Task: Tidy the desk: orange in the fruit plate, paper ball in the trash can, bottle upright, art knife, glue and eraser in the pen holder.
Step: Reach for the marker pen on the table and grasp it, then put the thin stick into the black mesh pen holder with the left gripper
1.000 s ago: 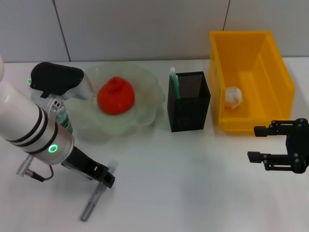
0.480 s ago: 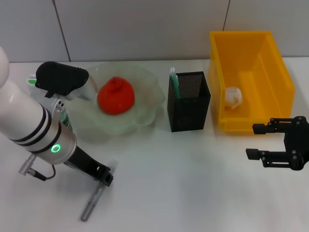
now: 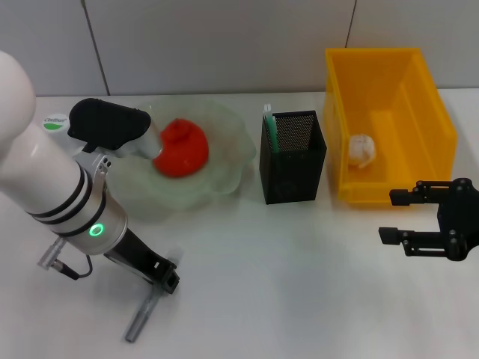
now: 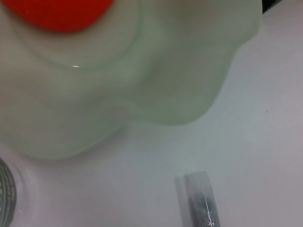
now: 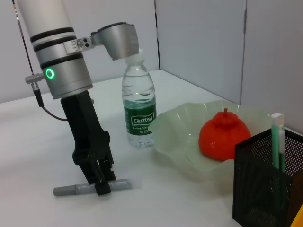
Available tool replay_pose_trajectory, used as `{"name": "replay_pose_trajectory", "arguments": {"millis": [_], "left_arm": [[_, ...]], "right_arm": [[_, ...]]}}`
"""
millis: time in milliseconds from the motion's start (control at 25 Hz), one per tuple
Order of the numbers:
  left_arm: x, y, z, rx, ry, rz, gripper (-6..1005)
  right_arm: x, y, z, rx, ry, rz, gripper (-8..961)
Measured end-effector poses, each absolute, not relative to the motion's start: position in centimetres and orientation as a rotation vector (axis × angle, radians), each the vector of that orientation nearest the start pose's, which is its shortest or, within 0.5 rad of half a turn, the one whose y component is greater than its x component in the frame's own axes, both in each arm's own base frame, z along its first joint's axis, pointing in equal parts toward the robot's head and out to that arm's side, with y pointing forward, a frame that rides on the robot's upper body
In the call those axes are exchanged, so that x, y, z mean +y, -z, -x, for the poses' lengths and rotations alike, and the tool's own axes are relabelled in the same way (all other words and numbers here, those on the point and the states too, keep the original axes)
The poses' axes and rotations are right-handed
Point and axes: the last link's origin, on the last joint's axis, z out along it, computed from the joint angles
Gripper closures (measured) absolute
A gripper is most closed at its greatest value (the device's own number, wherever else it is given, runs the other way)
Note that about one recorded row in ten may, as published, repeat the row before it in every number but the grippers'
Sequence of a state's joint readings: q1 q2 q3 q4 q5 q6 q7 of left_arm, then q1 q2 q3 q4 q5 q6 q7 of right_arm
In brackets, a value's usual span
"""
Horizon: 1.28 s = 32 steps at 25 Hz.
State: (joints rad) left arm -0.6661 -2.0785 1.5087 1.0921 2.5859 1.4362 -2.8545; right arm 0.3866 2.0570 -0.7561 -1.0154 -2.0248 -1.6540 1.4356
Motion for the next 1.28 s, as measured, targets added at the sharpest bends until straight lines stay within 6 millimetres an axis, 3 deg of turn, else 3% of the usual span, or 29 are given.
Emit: {"name": "replay_pose_trajectory", "arguments": {"millis": [480,760,960,1000,1120,1200,1280], "left_arm": [[35.6,4.7,20.5,-1.294,-0.6,2.411,670],[35.7,3.8,20.3,-1.276,-0.572,2.402,788],[35.3,2.0,19.6,-1.249,-0.505,2.395,819],[34.9,-0.3,19.0,-1.221,-0.414,2.381,825],[34.3,-2.6,18.7,-1.192,-0.324,2.376,844],[33.2,-5.4,17.6,-1.121,-0.107,2.455,845],[33.0,-6.0,17.3,-1.105,-0.025,2.489,846]], "right_arm": [[31.4,-5.5,-27.2,0.421,-0.462,2.727,275],[31.5,-5.6,-27.1,0.42,-0.462,2.727,274],[31.6,-5.7,-27.1,0.431,-0.464,2.722,274],[31.7,-5.8,-27.1,0.433,-0.467,2.713,274],[31.8,-5.9,-27.1,0.435,-0.472,2.704,275],[31.9,-5.8,-27.0,0.439,-0.479,2.704,275],[31.8,-5.7,-26.7,0.455,-0.491,2.717,275]]}}
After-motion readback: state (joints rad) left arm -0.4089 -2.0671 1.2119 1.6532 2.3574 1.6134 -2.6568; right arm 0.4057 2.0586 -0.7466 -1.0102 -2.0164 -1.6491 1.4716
